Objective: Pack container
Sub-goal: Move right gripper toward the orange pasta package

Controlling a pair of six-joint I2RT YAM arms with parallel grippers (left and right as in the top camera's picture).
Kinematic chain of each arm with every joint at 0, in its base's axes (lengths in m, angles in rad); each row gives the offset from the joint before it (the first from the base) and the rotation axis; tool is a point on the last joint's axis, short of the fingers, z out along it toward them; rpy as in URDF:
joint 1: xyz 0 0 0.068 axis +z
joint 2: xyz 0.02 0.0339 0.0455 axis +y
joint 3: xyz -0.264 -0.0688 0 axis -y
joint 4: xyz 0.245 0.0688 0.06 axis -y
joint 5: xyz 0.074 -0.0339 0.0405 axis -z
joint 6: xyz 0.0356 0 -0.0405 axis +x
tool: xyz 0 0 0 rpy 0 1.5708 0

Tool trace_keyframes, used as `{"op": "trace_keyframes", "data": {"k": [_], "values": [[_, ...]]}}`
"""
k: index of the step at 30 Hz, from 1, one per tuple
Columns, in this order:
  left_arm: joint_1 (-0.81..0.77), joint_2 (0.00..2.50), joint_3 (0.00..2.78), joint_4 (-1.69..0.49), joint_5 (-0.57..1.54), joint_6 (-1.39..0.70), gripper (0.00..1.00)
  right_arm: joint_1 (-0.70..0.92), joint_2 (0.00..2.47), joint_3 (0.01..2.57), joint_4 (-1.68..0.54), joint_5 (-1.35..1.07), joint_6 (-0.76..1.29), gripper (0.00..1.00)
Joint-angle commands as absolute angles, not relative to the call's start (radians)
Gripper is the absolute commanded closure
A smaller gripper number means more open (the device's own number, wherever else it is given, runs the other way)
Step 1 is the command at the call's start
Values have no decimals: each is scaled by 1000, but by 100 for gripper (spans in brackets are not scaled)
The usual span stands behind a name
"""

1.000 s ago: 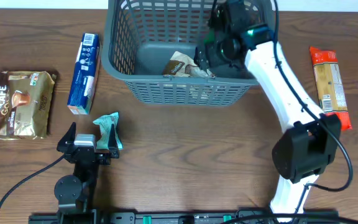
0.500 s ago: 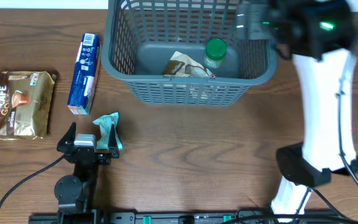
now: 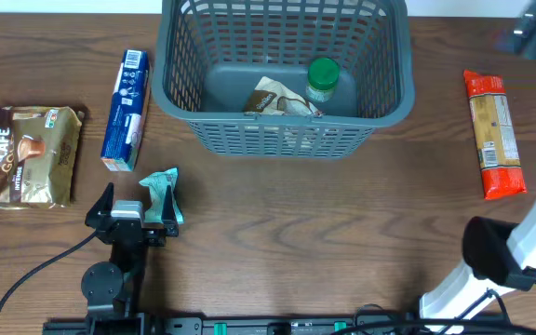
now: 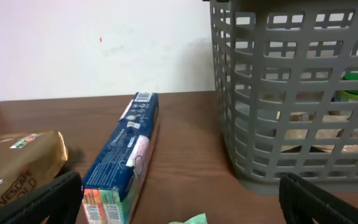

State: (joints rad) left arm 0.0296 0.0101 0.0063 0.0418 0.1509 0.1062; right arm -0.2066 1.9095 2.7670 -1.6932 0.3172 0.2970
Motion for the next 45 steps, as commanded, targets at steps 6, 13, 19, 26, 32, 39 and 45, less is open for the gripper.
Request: {"op": "trace_keyframes", "data": {"k": [6,13,19,26,32,39,45], "values": [[25,4,4,46,154,116,1,-397,1986,2667,-1694,313,299,1],[25,4,4,46,154,116,2,-486,2063,2497,-1616,314,318,1],[25,4,4,46,154,116,2,-529,2099,2325,-1453,293,159,1],[25,4,4,46,154,116,1,-529,2117,2128,-1238,200,-216,1],[25,4,4,46,154,116,2,-530,2131,1904,-1056,141,-293,1],[25,4,4,46,154,116,1,-530,2132,1627,-811,106,-310,1],[25,4,4,46,154,116,1,-530,2132,1462,-653,70,-315,1]]}}
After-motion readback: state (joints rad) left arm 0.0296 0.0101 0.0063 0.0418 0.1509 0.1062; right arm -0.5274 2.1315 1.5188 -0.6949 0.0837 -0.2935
